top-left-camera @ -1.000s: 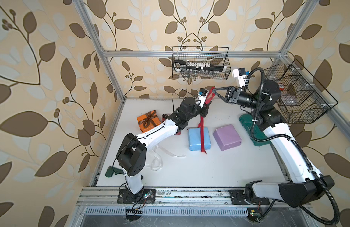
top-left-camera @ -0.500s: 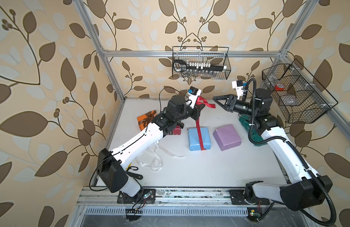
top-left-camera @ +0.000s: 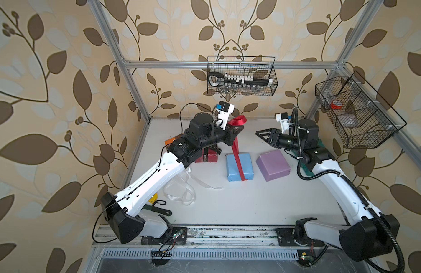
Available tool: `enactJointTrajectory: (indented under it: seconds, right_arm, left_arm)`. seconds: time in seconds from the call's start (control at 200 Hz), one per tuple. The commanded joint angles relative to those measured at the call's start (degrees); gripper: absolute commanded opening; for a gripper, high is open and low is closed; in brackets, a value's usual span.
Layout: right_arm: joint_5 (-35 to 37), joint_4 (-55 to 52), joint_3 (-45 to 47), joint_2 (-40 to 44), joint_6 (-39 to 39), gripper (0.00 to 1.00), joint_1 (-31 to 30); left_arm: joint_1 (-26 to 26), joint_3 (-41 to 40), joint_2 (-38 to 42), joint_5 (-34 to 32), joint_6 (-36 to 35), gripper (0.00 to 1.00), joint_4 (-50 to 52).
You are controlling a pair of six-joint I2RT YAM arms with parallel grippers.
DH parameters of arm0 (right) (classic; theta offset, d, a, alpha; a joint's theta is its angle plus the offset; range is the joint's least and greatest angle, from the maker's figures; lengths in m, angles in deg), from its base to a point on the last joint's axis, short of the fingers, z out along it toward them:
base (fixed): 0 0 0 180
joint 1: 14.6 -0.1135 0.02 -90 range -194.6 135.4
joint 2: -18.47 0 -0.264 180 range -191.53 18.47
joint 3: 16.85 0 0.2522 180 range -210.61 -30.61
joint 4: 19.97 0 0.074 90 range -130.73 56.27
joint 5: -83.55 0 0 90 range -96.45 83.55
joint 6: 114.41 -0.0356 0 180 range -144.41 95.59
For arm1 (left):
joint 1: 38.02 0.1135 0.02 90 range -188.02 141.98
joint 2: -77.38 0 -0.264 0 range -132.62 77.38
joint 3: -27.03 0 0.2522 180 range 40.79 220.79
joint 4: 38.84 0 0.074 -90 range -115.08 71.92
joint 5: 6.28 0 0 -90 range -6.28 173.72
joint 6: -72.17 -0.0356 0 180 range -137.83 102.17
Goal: Untie the ribbon bows on the gift boxes
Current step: Pull the ribbon from the gift box.
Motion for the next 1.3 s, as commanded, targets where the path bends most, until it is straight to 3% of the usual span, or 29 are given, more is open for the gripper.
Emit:
enactJointTrajectory:
  seconds: [0.0, 0.07, 0.16, 0.325, 0.55, 0.755, 0.8, 0.925, 1.135, 1.295]
  right_arm:
    - [0.4, -0.3, 4.9, 0.3, 0.9, 0.47, -0.3]
    - [0.4, 0.8, 8.1, 0.2, 0.8, 0.36, -1.2]
    - [0.3, 1.4, 11.6, 1.0, 3.8, 0.36, -4.3]
    - [4.6, 1.2, 16.2, 4.8, 12.8, 0.56, -10.8]
    - [13.9, 10.2, 21.4, 9.9, 20.2, 0.82, -16.2]
    - [17.5, 21.4, 24.3, 13.2, 30.8, 0.84, -21.1]
    - [18.3, 23.7, 25.1, 13.7, 32.6, 0.99, -22.5]
    - [21.8, 25.4, 24.6, 12.3, 35.8, 0.99, -24.2]
    - [25.7, 28.5, 18.8, 2.7, 39.4, 1.0, -24.1]
    - [23.4, 33.1, 16.5, -2.9, 40.1, 0.93, -21.6]
  left_arm:
    - [0.4, 3.2, 1.6, 4.7, 3.8, 0.0, -3.3]
    - [0.6, 3.7, 0.5, 6.2, 5.6, 0.0, -3.8]
    - [0.9, 3.6, -1.1, 8.1, 8.0, 0.0, -4.4]
    - [1.3, 1.1, -2.8, 8.6, 10.6, 0.0, -5.4]
    - [1.8, 0.5, -2.9, 7.5, 11.3, 0.0, -5.0]
    - [2.1, 0.5, -3.0, 6.8, 10.9, 0.0, -3.3]
    - [2.2, 0.4, -3.0, 6.9, 10.8, 0.0, -3.2]
    - [2.4, 0.4, -2.9, 7.5, 10.9, 0.0, -3.2]
    - [2.6, 0.5, -2.0, 11.0, 12.9, 0.0, -3.9]
    - [2.5, 0.0, 0.2, 11.1, 13.1, 0.0, -3.5]
